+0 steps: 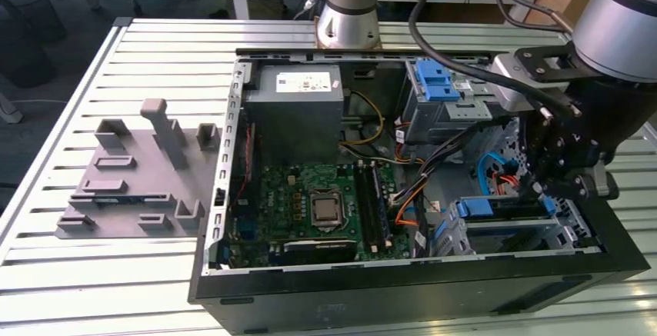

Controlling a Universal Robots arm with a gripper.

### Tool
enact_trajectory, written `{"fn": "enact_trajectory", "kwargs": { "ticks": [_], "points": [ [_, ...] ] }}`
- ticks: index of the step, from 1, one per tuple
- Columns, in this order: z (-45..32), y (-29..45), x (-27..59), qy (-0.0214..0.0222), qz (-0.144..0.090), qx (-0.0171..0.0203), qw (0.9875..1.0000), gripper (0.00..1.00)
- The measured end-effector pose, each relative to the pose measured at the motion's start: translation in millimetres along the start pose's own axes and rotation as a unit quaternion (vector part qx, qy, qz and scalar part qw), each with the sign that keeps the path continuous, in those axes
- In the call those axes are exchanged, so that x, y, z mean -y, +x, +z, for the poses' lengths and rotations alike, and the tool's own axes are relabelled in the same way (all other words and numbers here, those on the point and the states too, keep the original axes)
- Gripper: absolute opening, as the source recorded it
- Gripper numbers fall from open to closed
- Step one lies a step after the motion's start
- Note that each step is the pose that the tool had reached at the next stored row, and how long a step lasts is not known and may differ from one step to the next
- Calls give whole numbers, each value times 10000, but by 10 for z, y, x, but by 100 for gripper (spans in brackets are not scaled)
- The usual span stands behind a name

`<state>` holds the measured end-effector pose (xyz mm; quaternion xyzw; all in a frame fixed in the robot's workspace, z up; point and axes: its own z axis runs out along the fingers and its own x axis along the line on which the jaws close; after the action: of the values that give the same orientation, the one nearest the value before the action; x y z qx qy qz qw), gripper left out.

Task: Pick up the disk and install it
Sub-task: 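Insert the first disk wire, then insert the second disk wire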

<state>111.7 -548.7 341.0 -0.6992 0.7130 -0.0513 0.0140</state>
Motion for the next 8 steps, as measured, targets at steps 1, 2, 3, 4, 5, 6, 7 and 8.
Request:
{"fn": "enact_trajectory", "kwargs": {
  "ticks": [1, 2, 3, 4, 5, 6, 7, 8],
  "points": [
    [-2, 0, 0, -1, 0, 0, 10000, 11],
    [-5, 0, 1, -1, 0, 0, 10000, 11],
    [-8, 0, 1, -1, 0, 0, 10000, 11],
    [-10, 1, 1, -1, 0, 0, 10000, 11],
    [-15, 1, 2, -1, 0, -1, 10000, 11],
    [-21, 1, 2, -1, 0, -1, 10000, 11],
    [-28, 1, 3, -2, 0, -1, 10000, 11],
    [-36, 2, 3, -1, 0, -1, 10000, 11]
  ]
}}
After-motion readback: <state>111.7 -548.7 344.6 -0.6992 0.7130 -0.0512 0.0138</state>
